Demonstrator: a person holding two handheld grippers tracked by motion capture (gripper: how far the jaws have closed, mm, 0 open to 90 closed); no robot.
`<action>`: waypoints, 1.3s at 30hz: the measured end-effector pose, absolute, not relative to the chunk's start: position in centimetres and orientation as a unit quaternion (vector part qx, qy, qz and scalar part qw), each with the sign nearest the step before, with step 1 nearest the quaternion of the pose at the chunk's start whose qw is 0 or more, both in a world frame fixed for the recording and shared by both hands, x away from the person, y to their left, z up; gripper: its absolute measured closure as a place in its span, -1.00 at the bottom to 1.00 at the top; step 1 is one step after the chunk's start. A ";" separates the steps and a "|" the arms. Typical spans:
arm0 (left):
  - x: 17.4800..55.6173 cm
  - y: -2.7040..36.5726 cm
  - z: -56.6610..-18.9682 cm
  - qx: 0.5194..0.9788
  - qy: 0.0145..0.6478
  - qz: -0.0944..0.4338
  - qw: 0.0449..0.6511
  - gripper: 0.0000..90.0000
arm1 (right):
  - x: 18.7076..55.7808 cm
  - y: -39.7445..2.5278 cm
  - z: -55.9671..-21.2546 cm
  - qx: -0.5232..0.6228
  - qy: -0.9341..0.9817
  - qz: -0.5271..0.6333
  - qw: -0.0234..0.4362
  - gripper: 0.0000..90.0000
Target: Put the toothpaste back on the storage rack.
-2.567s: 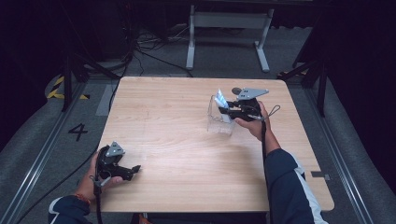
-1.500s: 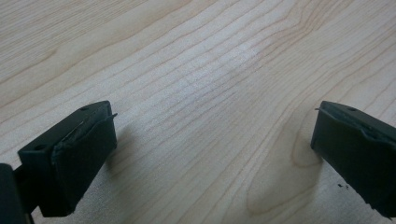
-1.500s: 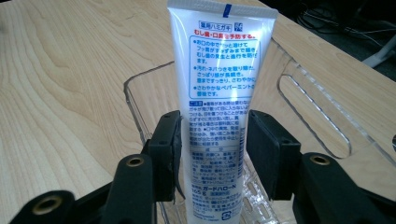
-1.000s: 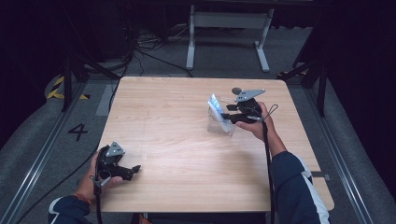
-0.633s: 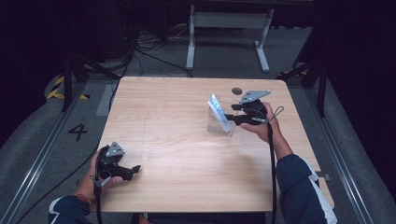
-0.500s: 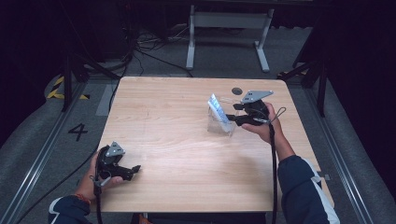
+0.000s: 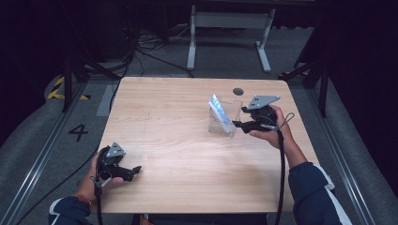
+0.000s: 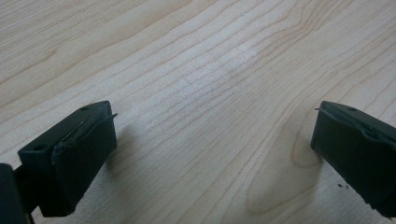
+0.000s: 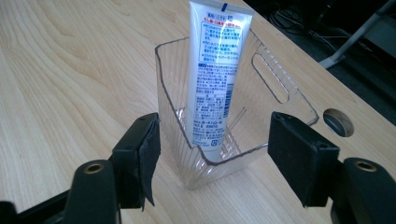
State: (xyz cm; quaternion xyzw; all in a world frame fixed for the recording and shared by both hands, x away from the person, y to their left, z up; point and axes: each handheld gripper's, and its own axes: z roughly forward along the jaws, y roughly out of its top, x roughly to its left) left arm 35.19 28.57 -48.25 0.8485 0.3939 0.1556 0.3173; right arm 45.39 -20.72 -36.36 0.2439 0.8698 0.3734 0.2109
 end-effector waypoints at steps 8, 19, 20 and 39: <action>35.2 28.6 -48.3 0.849 0.392 0.157 0.318 -0.99 | 44.3 -21.3 -36.4 0.240 0.871 0.365 0.224 -0.31; 35.1 28.5 -48.3 0.847 0.399 0.151 0.318 -0.99 | 43.1 -22.6 -36.7 0.242 0.871 0.355 0.237 -0.35; 35.1 28.5 -48.3 0.846 0.400 0.150 0.318 -0.99 | 43.0 -22.7 -36.8 0.243 0.871 0.354 0.237 -0.35; 35.1 28.5 -48.3 0.846 0.400 0.150 0.318 -0.99 | 41.0 -25.0 -38.2 0.249 0.873 0.336 0.249 -0.37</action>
